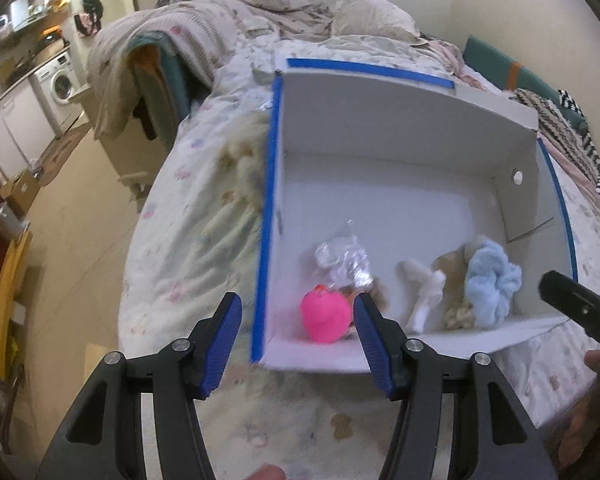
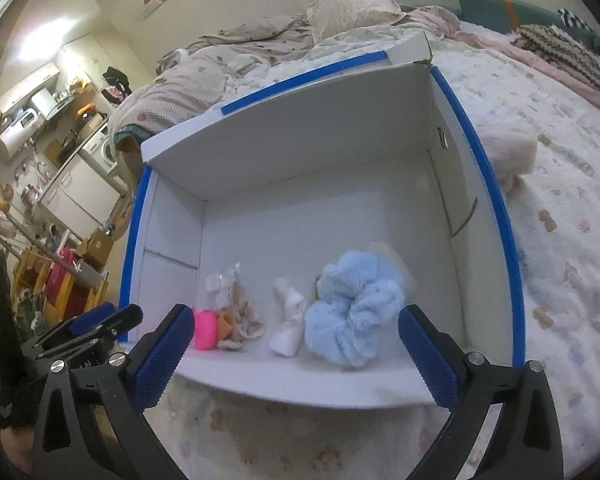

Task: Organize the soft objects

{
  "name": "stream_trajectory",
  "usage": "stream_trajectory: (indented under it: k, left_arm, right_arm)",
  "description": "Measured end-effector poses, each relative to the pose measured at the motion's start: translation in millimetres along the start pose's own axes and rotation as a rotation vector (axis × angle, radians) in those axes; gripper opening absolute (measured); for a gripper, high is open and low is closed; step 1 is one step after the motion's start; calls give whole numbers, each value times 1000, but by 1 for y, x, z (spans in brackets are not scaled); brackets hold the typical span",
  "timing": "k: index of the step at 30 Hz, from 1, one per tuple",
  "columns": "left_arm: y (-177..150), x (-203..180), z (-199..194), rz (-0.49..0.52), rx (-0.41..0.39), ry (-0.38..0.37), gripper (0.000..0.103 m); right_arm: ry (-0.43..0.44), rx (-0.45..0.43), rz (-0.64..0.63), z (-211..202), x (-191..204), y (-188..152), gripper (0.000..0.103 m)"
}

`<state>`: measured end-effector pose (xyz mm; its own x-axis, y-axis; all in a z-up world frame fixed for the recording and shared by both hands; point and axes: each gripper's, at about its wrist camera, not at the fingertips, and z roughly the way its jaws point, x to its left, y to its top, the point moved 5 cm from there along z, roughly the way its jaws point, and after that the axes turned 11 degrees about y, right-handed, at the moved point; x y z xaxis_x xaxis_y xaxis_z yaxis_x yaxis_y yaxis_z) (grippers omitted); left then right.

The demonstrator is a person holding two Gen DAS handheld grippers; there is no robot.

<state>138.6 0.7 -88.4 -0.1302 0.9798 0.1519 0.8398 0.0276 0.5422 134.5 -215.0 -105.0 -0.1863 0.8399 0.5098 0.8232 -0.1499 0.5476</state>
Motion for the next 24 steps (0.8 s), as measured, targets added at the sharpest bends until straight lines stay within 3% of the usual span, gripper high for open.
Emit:
stream_trajectory:
  k: [5,7,9,13,19,24]
  left_arm:
    - [-16,11,-12,2,-12,6,58]
    - [-23,14,-19,-1,-27,-5,71]
    - [-27,17,-26,-5,-47,-1,76]
    - [-30,20,-43,-36,-114,-18,100]
    - [-27,23,-79,-51,-324,43,101]
    - [-20,27,-92,-89,-356,-6,101]
  right_arm:
    - [-15,6,-26,-12,5,-16,103]
    - [-25,11,-28,-14,7,-23,103]
    - [-59,8,-41,-17,8,-30,103]
    - [-73,-7,-68,-24,13,-37,103]
    - [-88,-118,-131,-47,28,-37,103]
    - [-98,-199,-182,-59,39,-34,103]
